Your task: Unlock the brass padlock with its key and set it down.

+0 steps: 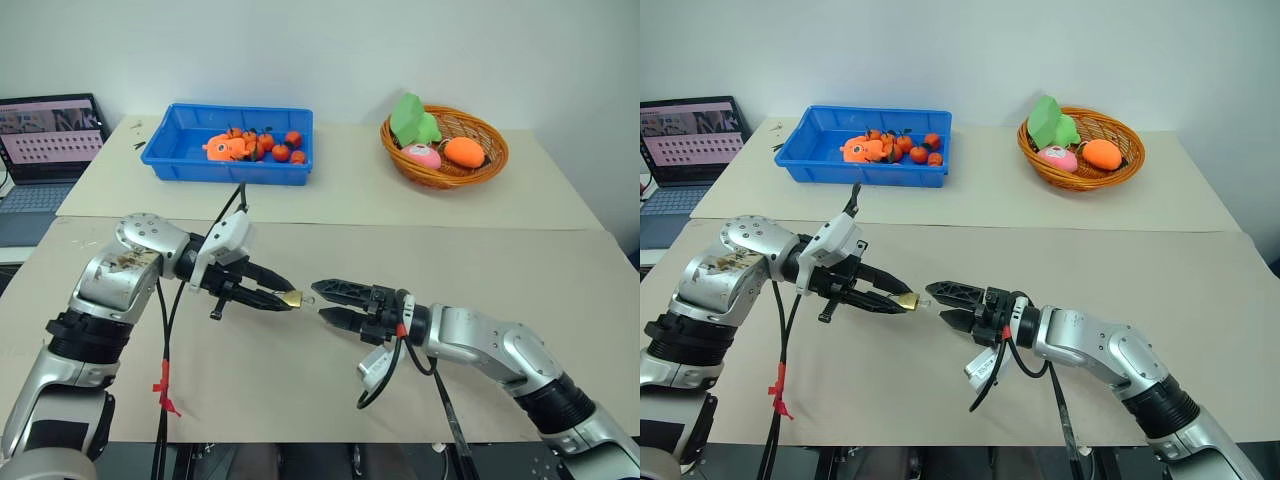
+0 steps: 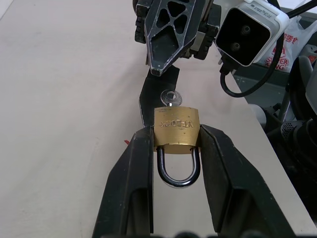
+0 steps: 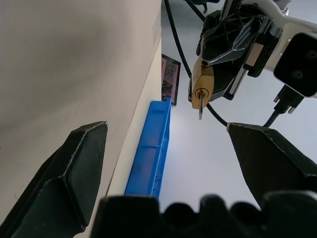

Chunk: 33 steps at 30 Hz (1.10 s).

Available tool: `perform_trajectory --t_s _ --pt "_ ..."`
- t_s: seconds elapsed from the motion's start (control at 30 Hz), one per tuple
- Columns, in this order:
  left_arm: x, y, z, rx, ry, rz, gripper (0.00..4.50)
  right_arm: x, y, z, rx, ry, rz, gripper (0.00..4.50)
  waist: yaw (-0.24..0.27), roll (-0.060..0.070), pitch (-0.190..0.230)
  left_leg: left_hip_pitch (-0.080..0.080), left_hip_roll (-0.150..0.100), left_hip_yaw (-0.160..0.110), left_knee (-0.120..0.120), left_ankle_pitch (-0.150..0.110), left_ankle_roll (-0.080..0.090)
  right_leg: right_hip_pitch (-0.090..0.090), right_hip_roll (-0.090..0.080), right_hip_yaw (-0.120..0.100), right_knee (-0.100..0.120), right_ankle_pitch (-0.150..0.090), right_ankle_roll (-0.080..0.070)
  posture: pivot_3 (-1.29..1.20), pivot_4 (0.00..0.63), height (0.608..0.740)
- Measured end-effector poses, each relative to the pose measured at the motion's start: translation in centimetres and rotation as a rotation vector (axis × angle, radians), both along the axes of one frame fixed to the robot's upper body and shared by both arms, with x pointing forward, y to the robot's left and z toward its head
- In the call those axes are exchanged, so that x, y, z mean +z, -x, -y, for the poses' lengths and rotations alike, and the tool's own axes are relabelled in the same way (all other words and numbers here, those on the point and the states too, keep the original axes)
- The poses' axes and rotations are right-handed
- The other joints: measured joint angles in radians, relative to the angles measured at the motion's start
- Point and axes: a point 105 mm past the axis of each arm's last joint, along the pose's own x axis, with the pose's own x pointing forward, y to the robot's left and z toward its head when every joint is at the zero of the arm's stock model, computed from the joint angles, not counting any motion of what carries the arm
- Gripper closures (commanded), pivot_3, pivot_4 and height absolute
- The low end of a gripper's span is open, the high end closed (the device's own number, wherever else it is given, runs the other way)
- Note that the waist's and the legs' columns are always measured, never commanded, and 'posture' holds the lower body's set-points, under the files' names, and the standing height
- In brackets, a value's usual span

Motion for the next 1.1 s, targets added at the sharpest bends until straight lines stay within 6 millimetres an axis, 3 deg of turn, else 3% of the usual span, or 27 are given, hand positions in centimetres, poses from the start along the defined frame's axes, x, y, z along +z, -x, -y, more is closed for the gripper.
perform_trajectory --t_s 0.23,1.1 --pt "-0.1 -0.2 -0.1 0.008 0.005 0.003 3.68 0.0 -0.1 0.0 -0.003 0.003 0.005 3.47 0.000 0.000 0.000 0.000 0.000 0.000 0.000 0.000 0.000 0.000 0.000 0.000 0.000 0.000 0.000 0.00 0.150 0.740" --pt "-0.3 -0.6 0.0 0.032 0.017 0.002 3.68 1.2 0.0 -0.4 -0.002 -0.007 0.037 3.47 0.000 0.000 0.000 0.000 0.000 0.000 0.000 0.000 0.000 0.000 0.000 0.000 0.000 0.000 0.000 0.00 0.150 0.740"
